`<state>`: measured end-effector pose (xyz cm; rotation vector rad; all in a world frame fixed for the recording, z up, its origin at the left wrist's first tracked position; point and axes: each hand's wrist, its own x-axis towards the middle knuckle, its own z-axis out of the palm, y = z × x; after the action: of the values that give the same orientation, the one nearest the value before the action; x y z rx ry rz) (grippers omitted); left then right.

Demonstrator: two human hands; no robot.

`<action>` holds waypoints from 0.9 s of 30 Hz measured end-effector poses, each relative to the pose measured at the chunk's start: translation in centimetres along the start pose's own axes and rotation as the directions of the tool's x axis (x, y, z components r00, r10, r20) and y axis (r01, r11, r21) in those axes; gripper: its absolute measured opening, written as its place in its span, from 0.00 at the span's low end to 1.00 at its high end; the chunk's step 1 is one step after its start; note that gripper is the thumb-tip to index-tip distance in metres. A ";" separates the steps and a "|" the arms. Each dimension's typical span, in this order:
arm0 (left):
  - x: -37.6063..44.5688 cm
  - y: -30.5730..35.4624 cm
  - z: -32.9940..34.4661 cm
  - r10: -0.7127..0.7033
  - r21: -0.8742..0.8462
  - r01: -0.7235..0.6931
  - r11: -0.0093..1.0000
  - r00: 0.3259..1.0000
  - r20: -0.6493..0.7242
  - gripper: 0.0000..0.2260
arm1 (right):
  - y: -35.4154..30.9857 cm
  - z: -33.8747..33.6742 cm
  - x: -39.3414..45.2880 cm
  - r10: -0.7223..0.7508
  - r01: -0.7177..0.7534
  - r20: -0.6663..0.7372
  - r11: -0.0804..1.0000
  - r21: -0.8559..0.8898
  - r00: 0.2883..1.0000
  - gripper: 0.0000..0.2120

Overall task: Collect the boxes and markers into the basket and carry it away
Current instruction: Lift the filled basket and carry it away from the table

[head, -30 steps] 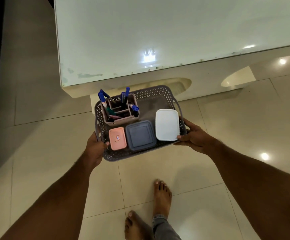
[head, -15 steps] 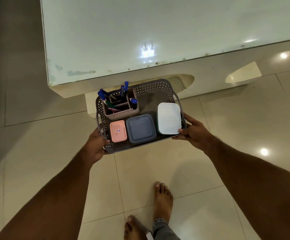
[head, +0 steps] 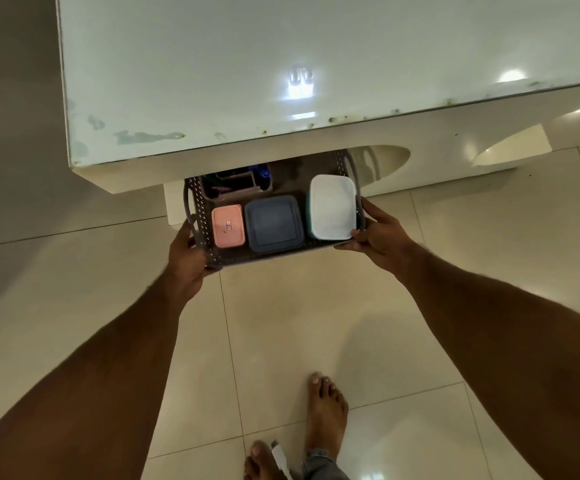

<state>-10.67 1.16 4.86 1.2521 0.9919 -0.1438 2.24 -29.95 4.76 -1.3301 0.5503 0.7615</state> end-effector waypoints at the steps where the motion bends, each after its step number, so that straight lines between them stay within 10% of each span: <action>1: 0.5 0.0 0.0 0.016 0.000 -0.016 1.000 1.000 -0.006 0.23 | -0.2 0.4 0.5 0.000 0.000 -0.003 1.000 -0.005 1.000 0.39; 27: 8.3 0.8 1.3 0.141 -0.017 -0.143 0.990 0.985 -0.097 0.16 | -1.3 3.6 9.8 -0.070 0.072 -0.057 0.997 0.041 0.996 0.17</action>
<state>-4.53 3.81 -0.30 1.3131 0.9793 0.0393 9.35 -24.82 -1.10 -1.3269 0.5574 0.6528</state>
